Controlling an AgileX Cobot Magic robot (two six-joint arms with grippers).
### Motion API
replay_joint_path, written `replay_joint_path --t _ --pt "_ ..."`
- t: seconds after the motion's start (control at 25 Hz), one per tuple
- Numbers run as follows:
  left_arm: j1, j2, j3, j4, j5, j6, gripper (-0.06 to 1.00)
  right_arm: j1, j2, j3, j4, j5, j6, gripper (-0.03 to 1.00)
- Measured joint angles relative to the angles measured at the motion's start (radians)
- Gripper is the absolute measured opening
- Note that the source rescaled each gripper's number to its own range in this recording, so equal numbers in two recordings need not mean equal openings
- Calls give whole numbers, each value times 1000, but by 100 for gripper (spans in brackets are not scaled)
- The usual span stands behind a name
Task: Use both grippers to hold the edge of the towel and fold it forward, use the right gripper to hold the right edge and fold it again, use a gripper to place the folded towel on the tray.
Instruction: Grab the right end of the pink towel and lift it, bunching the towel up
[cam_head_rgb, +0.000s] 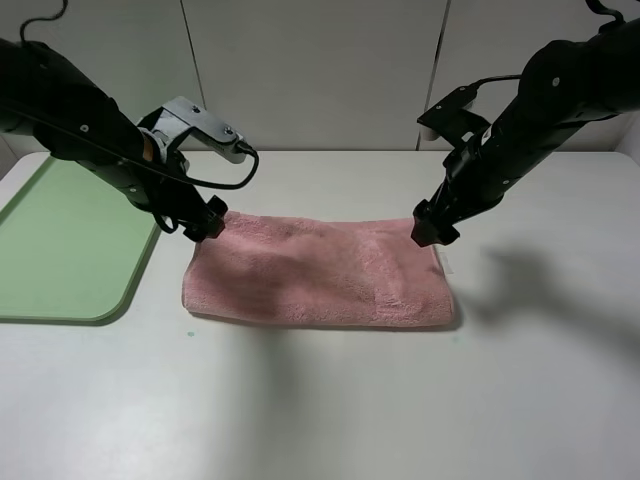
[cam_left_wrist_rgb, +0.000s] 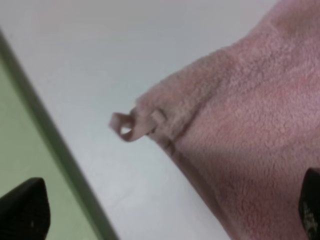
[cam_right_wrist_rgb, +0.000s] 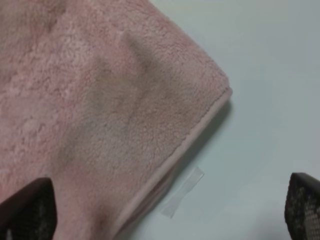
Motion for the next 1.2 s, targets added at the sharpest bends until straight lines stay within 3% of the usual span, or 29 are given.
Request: replay_joint_path --t 0.36,0.8,1.2 --pt "0 -132 1 -13 97 -43 100 0 0 0 0 23 88 100" --pt "0 -300 1 -166 260 -45 100 0 0 0 -1 29 90 100" --pt "-28 -556 2 -178 422 -112 100 0 0 0 -3 34 90 100"
